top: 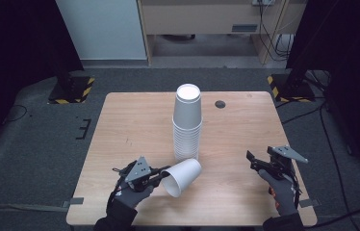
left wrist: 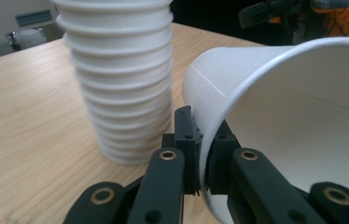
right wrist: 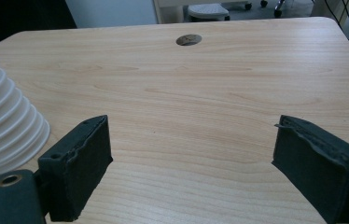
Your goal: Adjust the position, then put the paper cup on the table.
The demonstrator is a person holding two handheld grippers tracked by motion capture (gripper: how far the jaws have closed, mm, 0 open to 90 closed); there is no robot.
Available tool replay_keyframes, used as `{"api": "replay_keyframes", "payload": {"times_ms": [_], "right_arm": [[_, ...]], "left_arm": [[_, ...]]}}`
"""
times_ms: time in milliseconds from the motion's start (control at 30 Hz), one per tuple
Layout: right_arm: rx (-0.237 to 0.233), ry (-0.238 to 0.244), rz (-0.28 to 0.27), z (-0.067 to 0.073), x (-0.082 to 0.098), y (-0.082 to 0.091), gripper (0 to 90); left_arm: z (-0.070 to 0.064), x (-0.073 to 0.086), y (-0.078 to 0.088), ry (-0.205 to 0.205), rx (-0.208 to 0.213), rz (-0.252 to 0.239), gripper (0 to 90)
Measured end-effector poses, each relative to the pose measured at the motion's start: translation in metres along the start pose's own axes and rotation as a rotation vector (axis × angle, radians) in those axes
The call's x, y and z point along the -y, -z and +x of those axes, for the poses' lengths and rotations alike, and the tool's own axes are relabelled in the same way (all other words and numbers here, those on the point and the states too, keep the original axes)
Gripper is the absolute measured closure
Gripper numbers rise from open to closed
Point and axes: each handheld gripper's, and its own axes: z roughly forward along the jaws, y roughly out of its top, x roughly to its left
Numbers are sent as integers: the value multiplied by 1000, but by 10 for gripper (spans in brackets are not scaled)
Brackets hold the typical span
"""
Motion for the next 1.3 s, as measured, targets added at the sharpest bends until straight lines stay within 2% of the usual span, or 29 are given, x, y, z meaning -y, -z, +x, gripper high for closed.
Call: {"api": "replay_keyframes", "payload": {"times_ms": [133, 300, 567, 633, 867, 1067, 1233, 1300], "right_arm": [[0, 0, 1, 1, 0, 0, 115], [-4, 11, 11, 3, 0, -1, 113], [-4, 14, 35, 2, 3, -3, 112], [-1, 34, 43, 3, 4, -4, 112], [29, 96, 115, 4, 10, -9, 108], [35, 117, 143, 4, 13, -14, 108], [43, 142, 205, 3, 19, -21, 106], [46, 150, 218, 2, 20, -22, 106]], "left_arm": [[9, 6, 12, 25, -37, 8, 854], [16, 13, 21, 37, -58, 36, 853], [25, 18, 39, 73, -109, 34, 853], [27, 19, 44, 81, -126, 39, 853], [37, 23, 55, 125, -183, 50, 853], [45, 24, 62, 169, -249, 65, 853], [53, 23, 68, 200, -302, 70, 852], [56, 23, 69, 212, -322, 87, 851]]}}
